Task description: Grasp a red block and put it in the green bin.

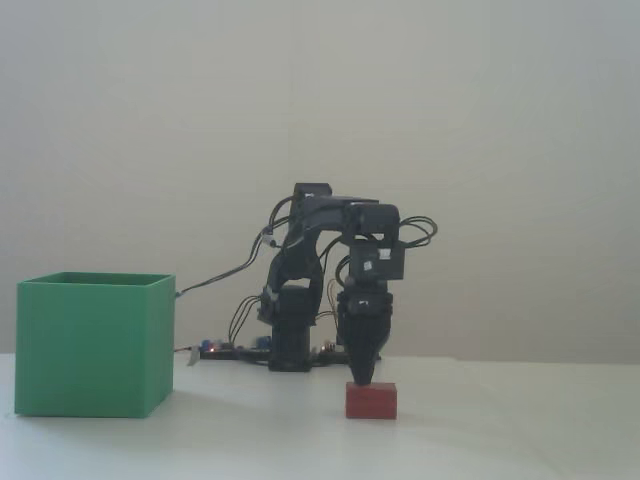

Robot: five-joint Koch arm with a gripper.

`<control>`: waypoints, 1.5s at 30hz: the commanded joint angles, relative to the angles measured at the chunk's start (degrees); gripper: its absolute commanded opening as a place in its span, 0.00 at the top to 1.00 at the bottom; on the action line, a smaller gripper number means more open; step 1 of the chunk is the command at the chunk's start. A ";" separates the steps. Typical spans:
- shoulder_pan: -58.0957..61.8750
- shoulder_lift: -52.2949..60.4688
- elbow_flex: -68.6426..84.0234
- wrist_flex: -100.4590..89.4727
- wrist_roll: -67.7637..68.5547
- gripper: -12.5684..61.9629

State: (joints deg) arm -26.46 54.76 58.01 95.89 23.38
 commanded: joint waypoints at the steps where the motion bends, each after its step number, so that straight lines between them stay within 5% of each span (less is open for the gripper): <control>1: -0.70 0.18 -3.16 2.46 0.09 0.33; 45: -1.58 -5.98 -3.34 -6.33 -1.85 0.40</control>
State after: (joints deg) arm -28.21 48.08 57.92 89.74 21.62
